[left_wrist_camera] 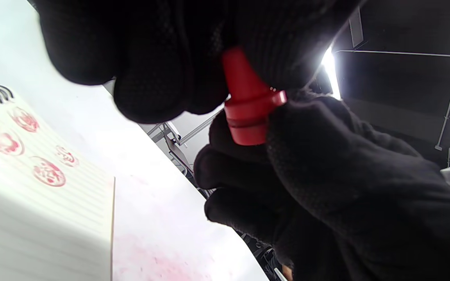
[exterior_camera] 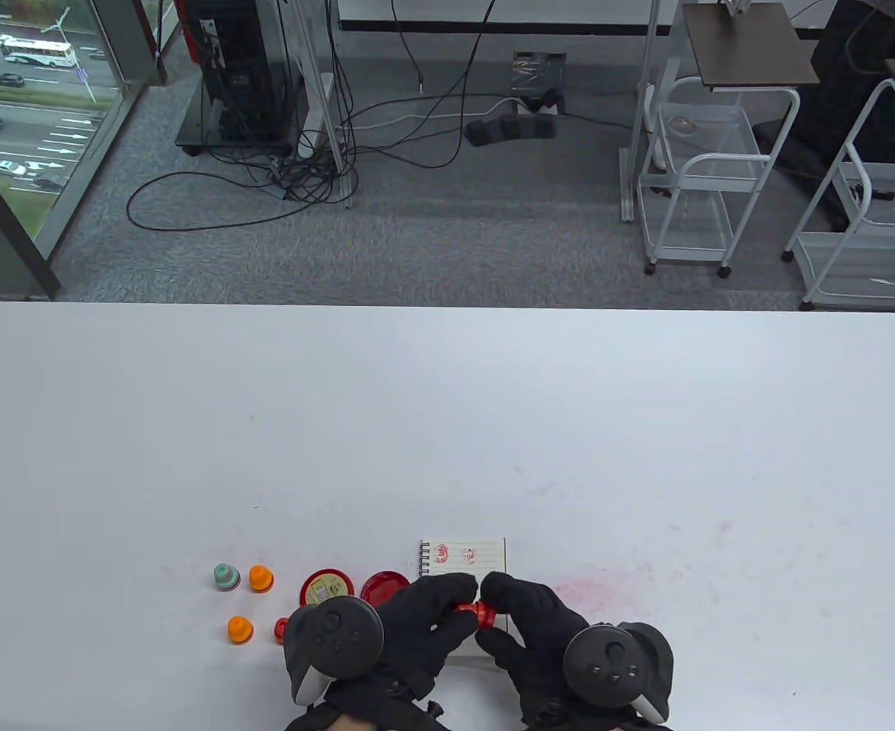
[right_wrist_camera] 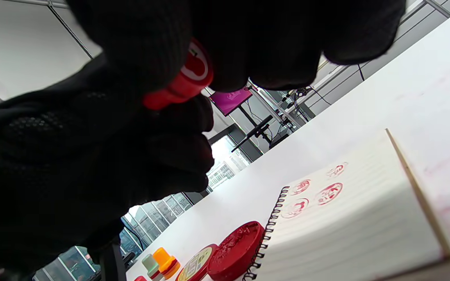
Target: Stamp reward stamp onto notebook
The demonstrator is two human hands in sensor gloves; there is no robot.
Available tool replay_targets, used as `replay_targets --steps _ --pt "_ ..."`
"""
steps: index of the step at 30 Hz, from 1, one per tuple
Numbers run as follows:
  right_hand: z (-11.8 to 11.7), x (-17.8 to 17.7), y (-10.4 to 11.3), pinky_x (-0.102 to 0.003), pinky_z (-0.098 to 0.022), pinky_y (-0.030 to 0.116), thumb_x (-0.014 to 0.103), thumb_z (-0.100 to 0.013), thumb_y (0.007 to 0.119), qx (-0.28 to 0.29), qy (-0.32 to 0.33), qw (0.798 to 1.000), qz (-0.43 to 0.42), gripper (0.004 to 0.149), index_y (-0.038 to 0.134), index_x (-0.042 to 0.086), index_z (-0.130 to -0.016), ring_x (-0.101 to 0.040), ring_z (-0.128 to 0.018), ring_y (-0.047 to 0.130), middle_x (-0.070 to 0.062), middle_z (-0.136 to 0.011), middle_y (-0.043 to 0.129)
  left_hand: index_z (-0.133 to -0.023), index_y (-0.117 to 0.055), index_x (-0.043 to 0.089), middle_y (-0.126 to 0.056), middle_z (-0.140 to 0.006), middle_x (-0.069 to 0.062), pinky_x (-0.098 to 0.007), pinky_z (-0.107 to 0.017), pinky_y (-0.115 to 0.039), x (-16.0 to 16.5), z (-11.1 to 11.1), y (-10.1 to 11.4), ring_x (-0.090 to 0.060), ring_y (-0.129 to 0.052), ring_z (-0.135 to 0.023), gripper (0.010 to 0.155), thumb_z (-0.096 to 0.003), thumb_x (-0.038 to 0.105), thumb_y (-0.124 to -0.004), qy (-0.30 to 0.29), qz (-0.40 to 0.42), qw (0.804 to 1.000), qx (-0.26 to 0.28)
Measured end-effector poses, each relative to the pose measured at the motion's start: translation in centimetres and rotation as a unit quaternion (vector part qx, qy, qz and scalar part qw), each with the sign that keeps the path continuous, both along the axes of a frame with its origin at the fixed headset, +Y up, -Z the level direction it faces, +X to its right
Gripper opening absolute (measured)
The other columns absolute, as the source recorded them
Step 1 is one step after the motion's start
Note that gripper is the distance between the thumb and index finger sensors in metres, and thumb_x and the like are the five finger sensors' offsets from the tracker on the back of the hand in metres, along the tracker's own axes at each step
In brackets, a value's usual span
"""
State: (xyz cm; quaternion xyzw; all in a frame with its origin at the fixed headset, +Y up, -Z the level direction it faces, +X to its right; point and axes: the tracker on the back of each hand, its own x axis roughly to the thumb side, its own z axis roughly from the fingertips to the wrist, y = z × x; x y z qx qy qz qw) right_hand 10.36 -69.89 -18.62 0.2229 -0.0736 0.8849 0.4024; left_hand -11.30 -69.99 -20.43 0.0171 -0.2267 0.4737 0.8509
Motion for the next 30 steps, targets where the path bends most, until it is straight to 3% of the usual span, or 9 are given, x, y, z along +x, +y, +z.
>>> replay_targets --steps 11,19,24,30 --pt "-0.6 1.3 -0.7 -0.064 -0.055 0.075 0.031 -0.041 0.085 -0.039 -0.015 0.999 0.004 0.060 0.064 0.013 -0.095 -0.044 -0.075 0.087 -0.014 -0.086 0.082 -0.092 -0.083 0.014 -0.097 -0.080 -0.011 -0.047 -0.053 -0.087 -1.8 -0.7 -0.1 -0.025 -0.102 -0.060 0.052 -0.0455 0.037 -0.083 0.032 0.021 0.999 -0.015" --pt "-1.0 2.8 -0.9 -0.066 -0.056 0.073 0.032 -0.040 0.088 -0.037 -0.032 0.998 0.030 0.055 0.070 0.017 -0.090 -0.045 -0.077 0.086 -0.012 -0.085 0.085 -0.092 -0.083 0.014 -0.097 -0.080 -0.011 -0.048 -0.053 -0.086 -3.6 -1.2 0.6 -0.026 -0.101 -0.061 0.052 -0.0461 0.038 -0.083 0.079 -0.047 0.996 0.012" --pt "-1.4 3.3 -1.3 -0.067 -0.058 0.070 0.032 -0.041 0.087 -0.033 -0.046 0.994 0.098 0.049 0.074 0.020 -0.087 -0.044 -0.079 0.083 -0.011 -0.087 0.085 -0.092 -0.083 0.014 -0.097 -0.081 -0.012 -0.048 -0.054 -0.086 -4.3 -1.3 0.9 -0.026 -0.101 -0.061 0.052 -0.0461 0.037 -0.083 0.091 -0.090 0.991 0.033" --pt "-2.6 5.0 -3.1 -0.068 -0.060 0.066 0.032 -0.042 0.087 -0.093 -0.088 0.968 0.215 0.040 0.082 0.022 -0.081 -0.047 -0.082 0.080 -0.011 -0.088 0.086 -0.092 -0.084 0.015 -0.097 -0.081 -0.011 -0.048 -0.054 -0.086 -4.7 -1.3 1.2 -0.026 -0.101 -0.061 0.052 -0.0462 0.038 -0.083 0.096 -0.125 0.986 0.049"
